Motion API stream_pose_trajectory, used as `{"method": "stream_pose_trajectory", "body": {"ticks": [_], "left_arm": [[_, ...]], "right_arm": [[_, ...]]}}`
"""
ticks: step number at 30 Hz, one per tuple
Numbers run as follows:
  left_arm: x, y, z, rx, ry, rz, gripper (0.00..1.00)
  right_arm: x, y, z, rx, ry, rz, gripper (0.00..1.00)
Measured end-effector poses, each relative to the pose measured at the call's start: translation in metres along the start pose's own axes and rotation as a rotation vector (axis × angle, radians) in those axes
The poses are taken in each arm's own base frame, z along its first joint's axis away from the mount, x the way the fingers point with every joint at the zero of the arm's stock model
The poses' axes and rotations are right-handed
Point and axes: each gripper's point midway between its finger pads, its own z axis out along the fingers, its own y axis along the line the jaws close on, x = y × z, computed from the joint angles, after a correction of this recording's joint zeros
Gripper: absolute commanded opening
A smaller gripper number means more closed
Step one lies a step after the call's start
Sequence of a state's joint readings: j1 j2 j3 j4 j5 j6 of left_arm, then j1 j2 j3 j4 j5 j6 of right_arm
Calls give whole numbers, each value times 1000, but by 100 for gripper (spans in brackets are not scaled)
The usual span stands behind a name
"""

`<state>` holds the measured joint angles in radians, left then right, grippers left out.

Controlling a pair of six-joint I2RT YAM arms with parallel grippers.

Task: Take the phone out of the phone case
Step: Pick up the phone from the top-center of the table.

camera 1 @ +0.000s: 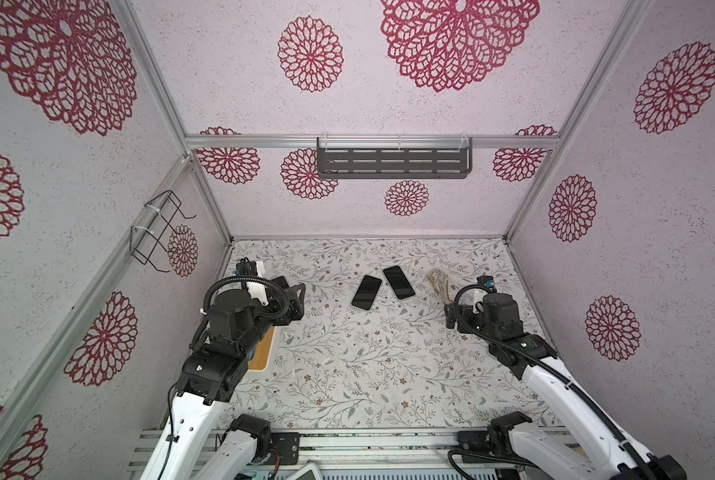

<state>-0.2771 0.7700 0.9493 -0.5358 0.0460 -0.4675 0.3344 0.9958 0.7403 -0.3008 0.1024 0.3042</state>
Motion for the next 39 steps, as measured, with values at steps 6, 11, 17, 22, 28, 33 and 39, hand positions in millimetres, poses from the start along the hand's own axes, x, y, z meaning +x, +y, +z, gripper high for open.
{"method": "stream_pose_trajectory", "body": {"ticks": [6, 11, 17, 22, 28, 33, 39], "left_arm": [[21, 2, 9, 14, 66, -6, 97], [33, 5, 12, 14, 98, -12, 97], [29, 3, 8, 22, 78, -12, 97], [30, 4, 6, 23, 74, -17, 97], [32, 7, 7, 12, 77, -25, 97], [30, 12, 8, 6, 71, -41, 97], [31, 17, 9, 0, 72, -66, 97]], "right_arm": [[1, 30, 47, -13, 142, -89, 99], [2, 51, 92, -22, 230, -152, 99], [4, 74, 142, -44, 297, -208, 99], [8, 88, 176, -53, 336, -245, 99], [11, 95, 199, -52, 365, -271, 99], [11, 97, 211, -49, 376, -288, 99], [16, 98, 226, -46, 394, -310, 99]]}}
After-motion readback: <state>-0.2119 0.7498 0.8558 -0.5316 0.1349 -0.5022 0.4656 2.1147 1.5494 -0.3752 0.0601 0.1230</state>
